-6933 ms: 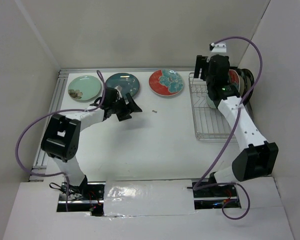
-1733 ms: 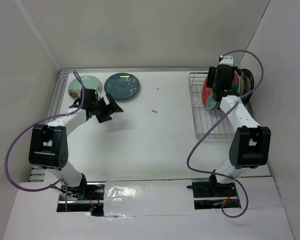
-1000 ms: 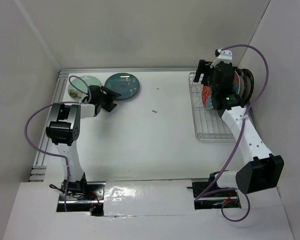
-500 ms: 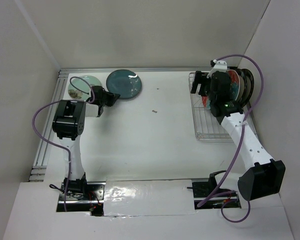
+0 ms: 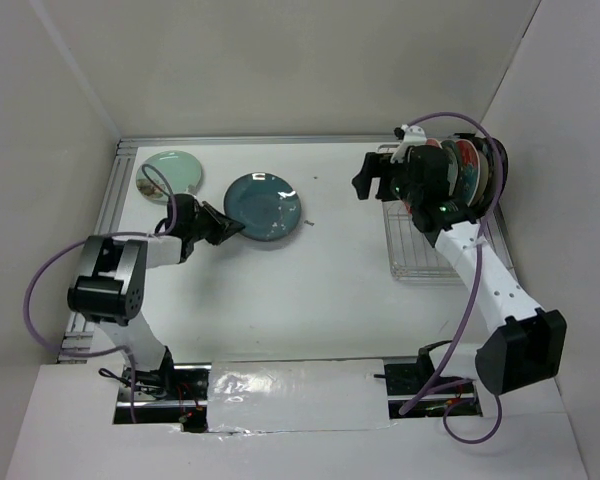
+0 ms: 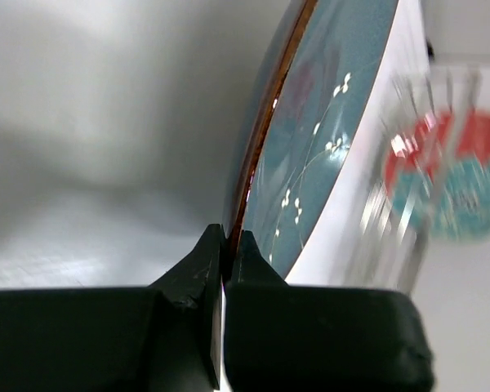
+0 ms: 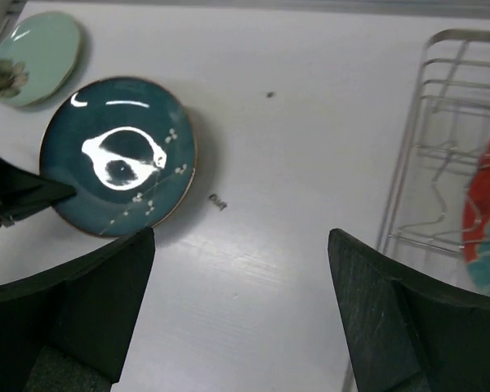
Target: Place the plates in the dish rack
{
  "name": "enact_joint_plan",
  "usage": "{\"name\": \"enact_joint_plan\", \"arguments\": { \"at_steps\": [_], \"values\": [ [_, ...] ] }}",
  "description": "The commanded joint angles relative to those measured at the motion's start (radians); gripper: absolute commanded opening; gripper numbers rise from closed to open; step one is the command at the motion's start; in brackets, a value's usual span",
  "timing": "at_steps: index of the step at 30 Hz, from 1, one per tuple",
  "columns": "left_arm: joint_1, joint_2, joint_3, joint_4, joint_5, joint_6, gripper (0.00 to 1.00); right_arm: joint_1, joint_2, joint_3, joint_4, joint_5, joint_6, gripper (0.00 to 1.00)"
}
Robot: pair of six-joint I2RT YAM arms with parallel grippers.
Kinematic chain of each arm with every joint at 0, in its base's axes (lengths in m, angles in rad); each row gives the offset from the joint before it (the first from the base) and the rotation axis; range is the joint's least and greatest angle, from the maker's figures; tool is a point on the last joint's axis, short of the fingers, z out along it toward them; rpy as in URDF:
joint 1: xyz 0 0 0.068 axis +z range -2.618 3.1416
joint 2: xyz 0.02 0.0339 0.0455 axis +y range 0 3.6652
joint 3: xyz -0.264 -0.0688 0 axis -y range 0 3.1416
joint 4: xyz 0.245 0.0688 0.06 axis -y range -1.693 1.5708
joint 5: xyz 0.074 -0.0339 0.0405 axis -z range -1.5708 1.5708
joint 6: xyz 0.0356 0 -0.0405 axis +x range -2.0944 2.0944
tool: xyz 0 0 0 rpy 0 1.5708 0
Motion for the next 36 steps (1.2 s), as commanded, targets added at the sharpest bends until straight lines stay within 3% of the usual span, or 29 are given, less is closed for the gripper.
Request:
{"name": "enact_joint_plan", "arguments": {
  "at_steps": [1,8,18,21,24,25,27,28,29,30,34,36],
  "values": [
    [-0.008,-0.176,0.026,0.212,0.266,0.101,0.0,0.023,0.057,0.01,-0.008,-0.219,0.019,0.93],
    [-0.008,-0.363,-0.086,0.284,0.503,0.112,0.0,0.055,0.152,-0.021,0.081,-0.438,0.051,0.94],
    [-0.037,-0.422,-0.132,0.329,0.59,0.124,0.0,0.083,0.21,-0.032,0.22,-0.655,0.117,0.91],
    [-0.046,-0.431,-0.123,0.329,0.59,0.135,0.0,0.094,0.244,-0.018,0.196,-0.681,0.117,0.83],
    [-0.055,-0.431,-0.109,0.301,0.59,0.162,0.0,0.112,0.268,-0.009,0.173,-0.681,0.091,0.57],
    [-0.055,-0.431,-0.097,0.292,0.59,0.176,0.0,0.123,0.268,-0.009,0.173,-0.681,0.091,0.43],
    [-0.064,-0.431,-0.085,0.266,0.581,0.186,0.0,0.123,0.268,0.002,0.173,-0.681,0.091,0.3],
    [-0.064,-0.431,-0.072,0.222,0.572,0.214,0.06,0.123,0.277,0.013,0.152,-0.67,0.079,0.13],
    [-0.064,-0.44,-0.072,0.221,0.572,0.215,0.06,0.123,0.278,0.013,0.152,-0.658,0.079,0.12],
    [-0.064,-0.44,-0.06,0.17,0.56,0.244,0.24,0.123,0.278,0.031,0.132,-0.649,0.056,0.02],
    [-0.064,-0.478,-0.017,-0.077,0.466,0.382,0.62,0.114,0.255,0.103,0.058,-0.537,0.004,0.0],
    [-0.064,-0.507,0.001,-0.192,0.363,0.435,0.81,0.105,0.213,0.152,0.023,-0.388,-0.036,0.0]
  ]
}}
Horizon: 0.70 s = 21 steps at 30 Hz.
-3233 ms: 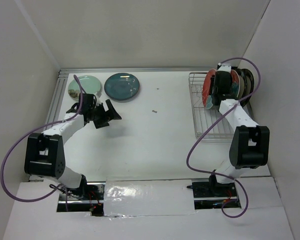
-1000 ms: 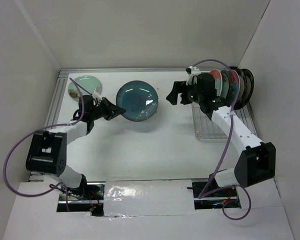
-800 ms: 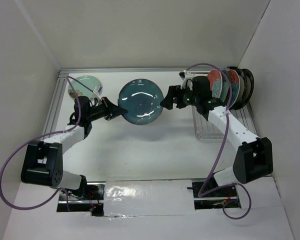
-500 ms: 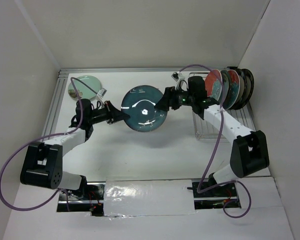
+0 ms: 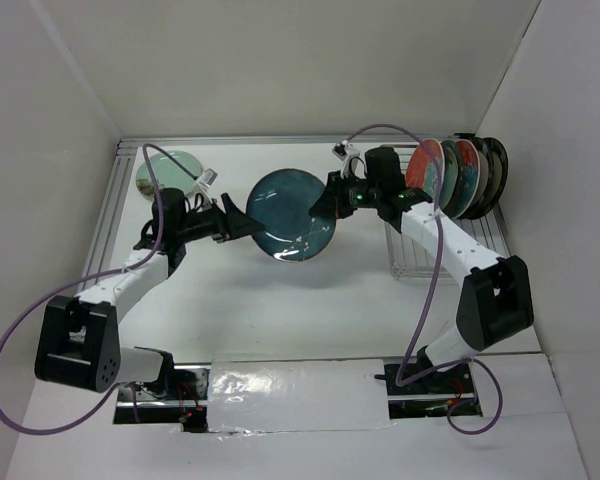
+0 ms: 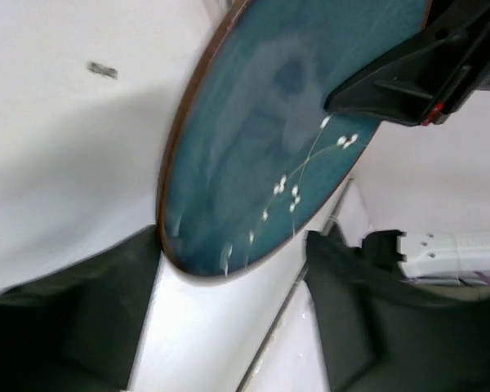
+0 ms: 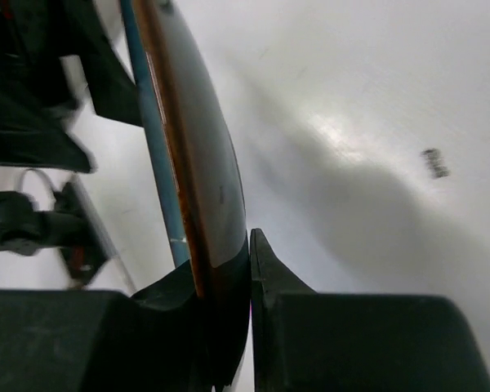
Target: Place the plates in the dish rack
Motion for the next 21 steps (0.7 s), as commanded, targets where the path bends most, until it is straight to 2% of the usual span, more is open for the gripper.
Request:
{"name": "enact_joint_plan", "arguments": {
  "at_steps": [1,2,4,8,11,16,21],
  "values": [
    [0.001,-0.094,0.085,-0.212,-0.127,0.153,0.86,-0.027,-0.089,0.126,-0.021,0.321,-0.114,0.0],
    [0.001,-0.105,0.094,-0.261,-0.212,0.167,0.92,-0.027,-0.103,0.163,-0.035,0.381,-0.131,0.0],
    [0.01,-0.123,0.103,-0.353,-0.292,0.199,1.0,-0.037,-0.126,0.197,-0.047,0.504,-0.177,0.0],
    [0.02,-0.148,0.116,-0.579,-0.467,0.219,1.0,-0.037,-0.201,0.222,0.002,0.866,-0.248,0.0],
    [0.038,-0.158,0.126,-0.648,-0.552,0.228,1.0,-0.047,-0.234,0.177,0.097,1.062,-0.312,0.0],
    [0.07,-0.158,0.116,-0.685,-0.57,0.239,1.0,-0.092,-0.244,0.124,0.251,1.229,-0.426,0.0],
    [0.08,-0.126,0.094,-0.685,-0.57,0.239,1.0,-0.146,-0.212,0.091,0.324,1.273,-0.47,0.0]
  ]
}}
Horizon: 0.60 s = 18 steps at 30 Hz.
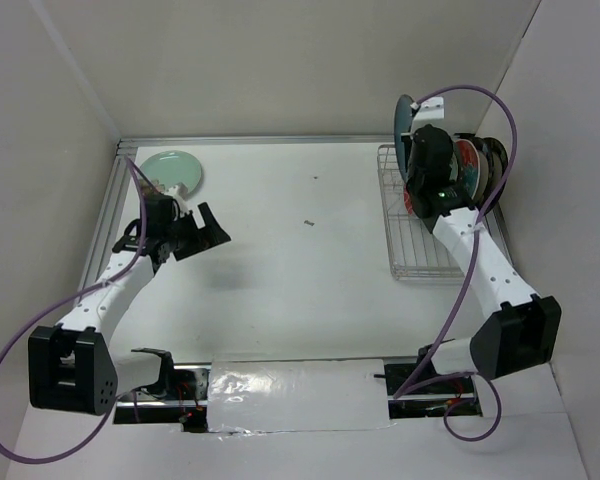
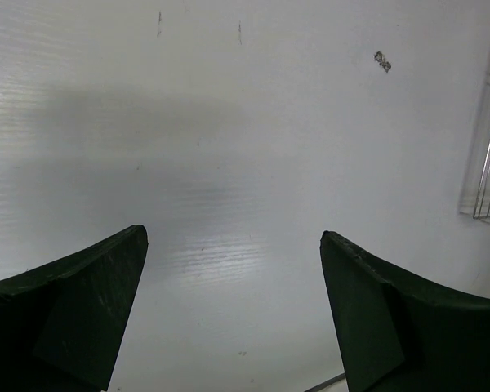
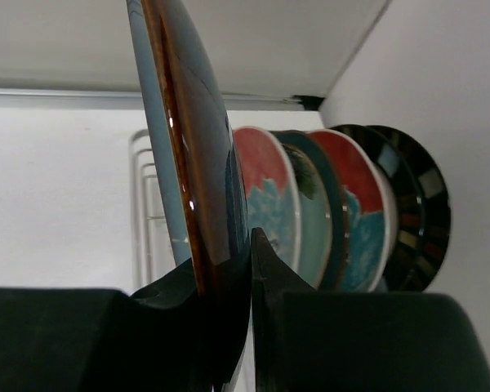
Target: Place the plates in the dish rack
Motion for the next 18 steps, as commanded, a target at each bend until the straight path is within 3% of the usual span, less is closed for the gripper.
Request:
{"name": "enact_joint_plan", "arguments": {
  "at_steps": [1,18],
  "values": [
    [0.004,0.025,-0.002,-0.009,-0.009,0.022,1.0,-0.04,-0.017,0.008,0.257,0.092,-0.054,0.0],
    [0.053,0.077,0.009,0.011,0.019,0.022,1.0,-0.2,0.153,-0.08,0.26,-0.077,0.108,0.0]
  ]
}}
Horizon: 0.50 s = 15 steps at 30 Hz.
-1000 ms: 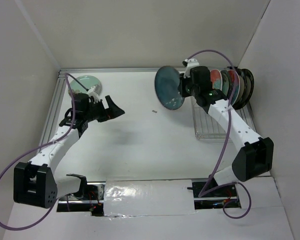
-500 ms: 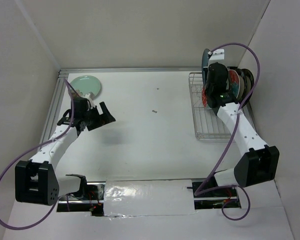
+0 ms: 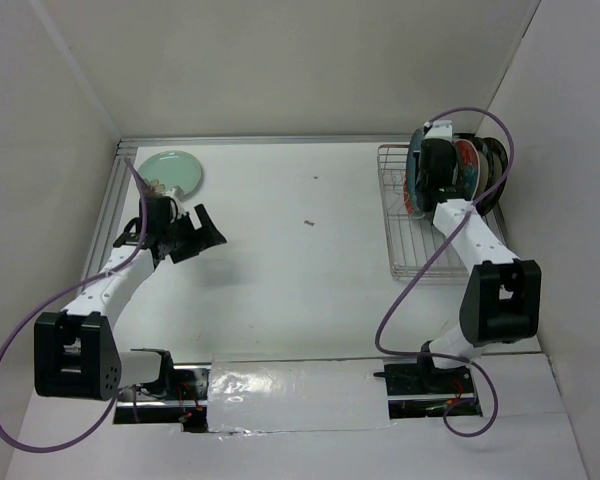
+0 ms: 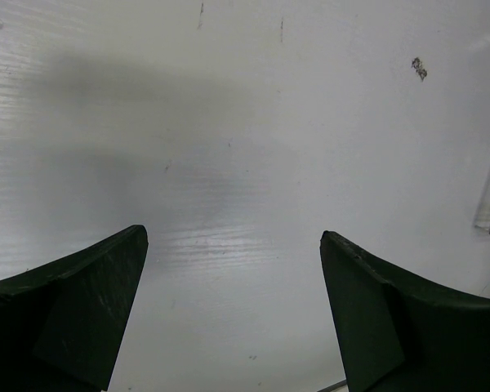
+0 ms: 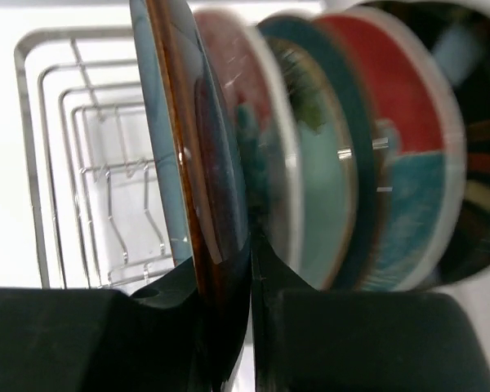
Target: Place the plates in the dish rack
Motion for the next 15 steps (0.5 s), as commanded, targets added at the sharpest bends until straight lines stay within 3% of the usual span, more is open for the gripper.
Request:
{"name": "enact_joint_plan", "arguments": {
  "at_steps": [1,5,8,9,14,15],
  "values": [
    [0.019,0.015,0.009,0.018,0.028,0.02,1.0,-0.018,0.015,0.011,0.21,-0.054,0.071,0.0],
    [0.041,0.024,0.009,0.027,0.038,0.011,1.0,-0.018,0.055,-0.002,0.21,-0.079,0.099,0.0],
    [0.053,0.033,0.009,0.036,0.048,0.011,1.0,-0.018,0.087,0.011,0.201,-0.107,0.11,0.06],
    [0.062,0.033,0.009,0.048,0.057,0.002,1.0,-0.018,0.088,0.021,0.19,-0.107,0.11,0.11],
    [0.102,0.051,0.0,0.084,0.084,-0.058,1.0,-0.018,0.086,0.078,0.167,-0.116,0.11,0.57],
    [0.113,0.062,0.0,0.099,0.084,-0.069,1.0,-0.018,0.077,0.092,0.153,-0.105,0.099,0.61]
  ]
}}
